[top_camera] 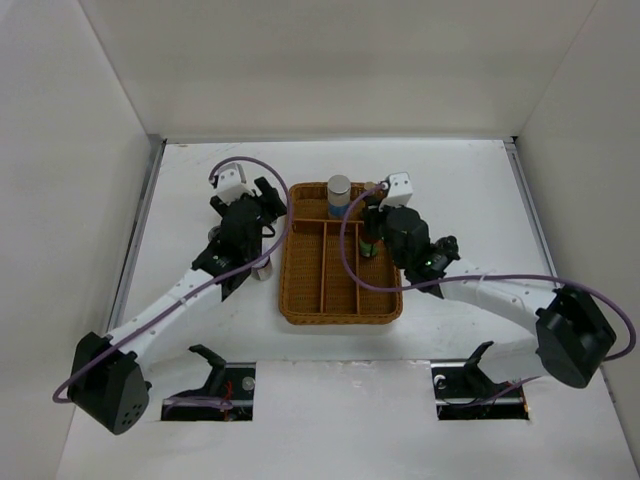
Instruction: Organize the condiment bottles
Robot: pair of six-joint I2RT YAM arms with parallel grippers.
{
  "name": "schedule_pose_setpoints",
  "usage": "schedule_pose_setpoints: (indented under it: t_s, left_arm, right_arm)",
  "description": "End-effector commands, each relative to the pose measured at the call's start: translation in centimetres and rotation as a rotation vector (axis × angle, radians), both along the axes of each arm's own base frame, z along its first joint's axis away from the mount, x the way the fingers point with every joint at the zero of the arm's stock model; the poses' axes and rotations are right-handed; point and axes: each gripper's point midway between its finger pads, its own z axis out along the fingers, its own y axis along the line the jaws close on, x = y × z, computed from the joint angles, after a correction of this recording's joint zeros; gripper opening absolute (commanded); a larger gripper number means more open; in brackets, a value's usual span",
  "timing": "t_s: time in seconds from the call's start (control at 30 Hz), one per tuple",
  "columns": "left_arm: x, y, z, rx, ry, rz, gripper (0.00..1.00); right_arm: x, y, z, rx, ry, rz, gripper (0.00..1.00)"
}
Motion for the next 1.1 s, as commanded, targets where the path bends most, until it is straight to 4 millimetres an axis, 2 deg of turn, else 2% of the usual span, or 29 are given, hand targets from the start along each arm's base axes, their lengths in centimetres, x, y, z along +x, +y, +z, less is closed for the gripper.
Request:
schedule_pose_setpoints:
  t_s: [0.0,0.07,0.13,0.27,0.4,0.53,0.7,0.8,0.9,1.07]
  left_arm:
    - [1.2,0.3,1.0,-0.006,0.01,0.015,0.71]
    - [1.8,0.8,0.8,0.002,0.024,0.032,0.72]
    - [2.3,1.4,0.9,0.006,0.026,0.053,0.73]
    - [3.5,3.2,1.3,0.014,0.041,0.102,0.73]
    - [4.7,5.0,0.7,0.031,0.079,0.151,0.69]
    - [5.9,6.1,0.0,0.053,0.127,0.187,0.65]
    - [6.8,7.4,-1.2,0.09,0.219,0.232,0.66]
    - [7.2,9.1,-2.3,0.108,0.276,0.295,0.7]
    - [7.9,9.8,-3.6,0.125,0.34,0.312,0.71]
    - [9.0,8.8,-6.2,0.122,0.426,0.235,0.68]
  right_arm:
    - [0.2,1.0,4.8,0.12,-0.141,-0.011,0.31]
    - [0.0,1.3,4.8,0.117,-0.145,-0.003,0.39]
    - [-0.3,1.6,4.6,0.101,-0.143,0.004,0.51]
    - [-0.7,1.0,5.4,0.113,-0.155,-0.017,0.7]
    - [-1.5,0.1,6.7,0.159,-0.167,-0.032,0.79]
    - [-2.2,-0.4,7.5,0.178,-0.175,-0.03,0.83]
    - [-3.9,-1.2,8.6,0.217,-0.186,-0.026,0.84]
    - [-5.5,-1.1,8.2,0.225,-0.169,-0.025,0.84]
    - [-7.0,-1.2,7.7,0.252,-0.174,-0.007,0.83]
    - [-7.9,-1.7,7.0,0.311,-0.18,0.006,0.83]
